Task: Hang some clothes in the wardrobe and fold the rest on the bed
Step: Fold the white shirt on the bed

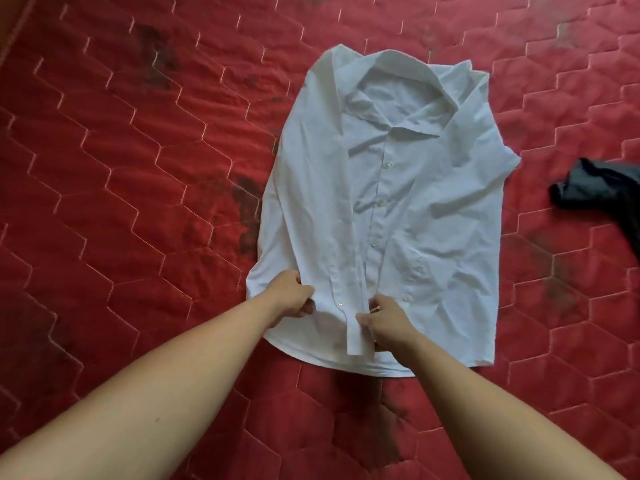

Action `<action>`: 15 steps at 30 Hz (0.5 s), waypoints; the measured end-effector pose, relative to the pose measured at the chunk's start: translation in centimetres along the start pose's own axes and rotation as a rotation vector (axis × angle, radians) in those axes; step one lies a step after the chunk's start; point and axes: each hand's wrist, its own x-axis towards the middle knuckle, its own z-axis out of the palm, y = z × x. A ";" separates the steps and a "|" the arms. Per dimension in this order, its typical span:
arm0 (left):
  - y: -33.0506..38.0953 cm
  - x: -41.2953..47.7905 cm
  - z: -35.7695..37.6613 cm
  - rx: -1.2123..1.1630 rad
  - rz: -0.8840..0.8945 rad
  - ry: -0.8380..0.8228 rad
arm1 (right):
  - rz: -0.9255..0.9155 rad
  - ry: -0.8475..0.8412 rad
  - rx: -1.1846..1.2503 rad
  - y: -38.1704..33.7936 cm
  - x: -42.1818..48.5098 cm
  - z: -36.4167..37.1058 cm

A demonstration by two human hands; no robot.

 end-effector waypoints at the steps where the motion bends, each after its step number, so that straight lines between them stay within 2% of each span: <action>1: 0.0 0.2 0.1 0.004 -0.008 -0.031 | 0.014 -0.015 0.056 0.3 0.0 0.0; 4: 0.2 0.3 -0.1 -0.187 -0.044 -0.199 | 0.088 -0.149 0.204 0.3 0.0 -0.4; 7: 0.3 0.5 -0.1 -0.268 -0.051 -0.203 | 0.105 -0.229 0.171 0.3 -0.2 -1.2; 9: 0.2 0.6 0.0 -0.186 -0.024 -0.133 | 0.080 -0.186 -0.040 0.3 -0.4 -1.5; 11: 0.5 0.9 -0.1 -0.043 0.049 0.011 | 0.017 -0.131 -0.489 -0.3 -0.5 -1.9; 13: 1.3 1.6 -0.6 -0.005 0.119 0.163 | -0.109 0.012 -0.869 -1.4 -0.4 -2.1; 15: 2.9 2.4 -1.2 -0.043 0.171 0.252 | -0.232 0.150 -0.888 -3.0 0.2 -2.4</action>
